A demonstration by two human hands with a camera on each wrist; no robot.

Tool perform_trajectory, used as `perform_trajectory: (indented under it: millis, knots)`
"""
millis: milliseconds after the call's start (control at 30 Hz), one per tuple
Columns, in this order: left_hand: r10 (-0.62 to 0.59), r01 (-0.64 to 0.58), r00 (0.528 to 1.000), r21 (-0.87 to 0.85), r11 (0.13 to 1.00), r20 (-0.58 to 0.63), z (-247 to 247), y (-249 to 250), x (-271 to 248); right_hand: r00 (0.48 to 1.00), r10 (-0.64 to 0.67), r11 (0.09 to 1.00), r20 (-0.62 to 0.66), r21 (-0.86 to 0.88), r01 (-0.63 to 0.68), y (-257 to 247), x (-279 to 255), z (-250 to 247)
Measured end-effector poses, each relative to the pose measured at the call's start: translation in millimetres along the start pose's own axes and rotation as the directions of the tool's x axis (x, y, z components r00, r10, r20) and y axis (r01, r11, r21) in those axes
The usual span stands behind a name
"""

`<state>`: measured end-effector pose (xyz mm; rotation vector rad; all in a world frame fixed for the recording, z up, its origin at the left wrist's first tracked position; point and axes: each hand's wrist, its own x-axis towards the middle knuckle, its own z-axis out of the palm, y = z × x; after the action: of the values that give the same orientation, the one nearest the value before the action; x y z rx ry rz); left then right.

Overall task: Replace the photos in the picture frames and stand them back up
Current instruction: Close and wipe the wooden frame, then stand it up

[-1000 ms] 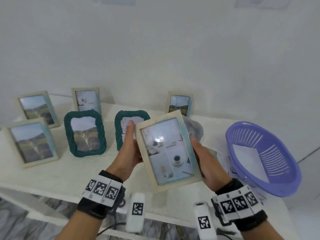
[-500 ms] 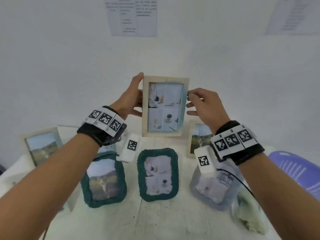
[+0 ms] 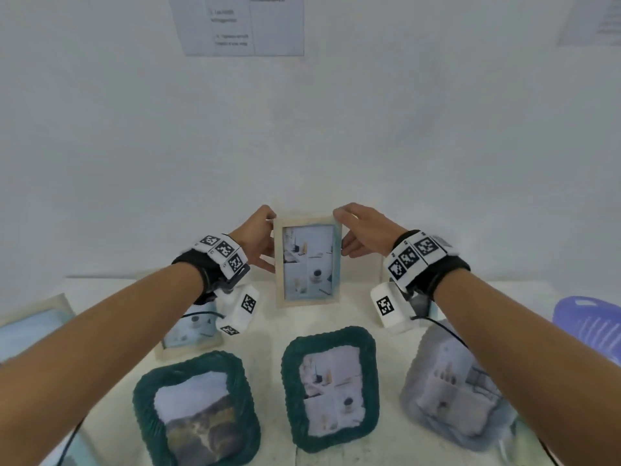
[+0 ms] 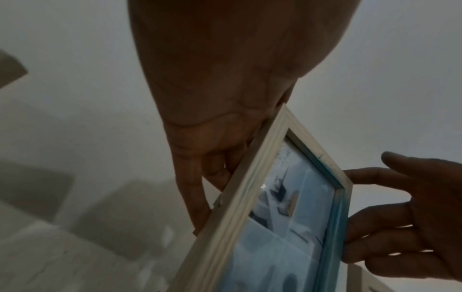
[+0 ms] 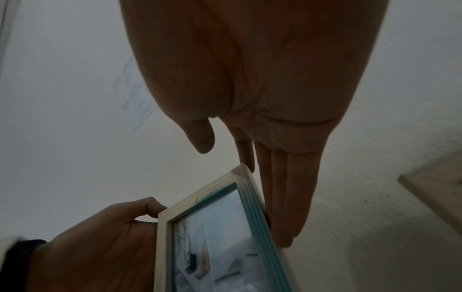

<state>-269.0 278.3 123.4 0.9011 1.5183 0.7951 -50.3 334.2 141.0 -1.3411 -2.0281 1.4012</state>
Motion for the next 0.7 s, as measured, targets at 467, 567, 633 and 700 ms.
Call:
perform_trajectory:
  millis: [467, 567, 633, 700]
  knots:
    - [-0.118, 0.121, 0.991, -0.038, 0.992, 0.069, -8.7, -65.6, 50.2, 0.947, 0.245, 0.964, 0.205, -0.158, -0.215, 22.1, 41.9, 22.1]
    - [-0.125, 0.128, 0.99, -0.048, 0.991, 0.069, -13.9, -67.3, 50.4, 0.948, 0.237, 0.967, 0.21, -0.147, -0.209, 23.7, 43.4, 21.4]
    - [-0.121, 0.121, 0.992, -0.006, 0.993, 0.038, -17.0, -63.7, 49.2, 0.948, 0.234, 0.965, 0.216, -0.17, -0.199, 24.1, 41.8, 20.6]
    - [-0.086, 0.087, 0.996, 0.045, 0.995, -0.02, -17.5, -55.7, 46.5, 0.952, 0.222, 0.962, 0.212, -0.207, -0.178, 24.6, 39.4, 17.7]
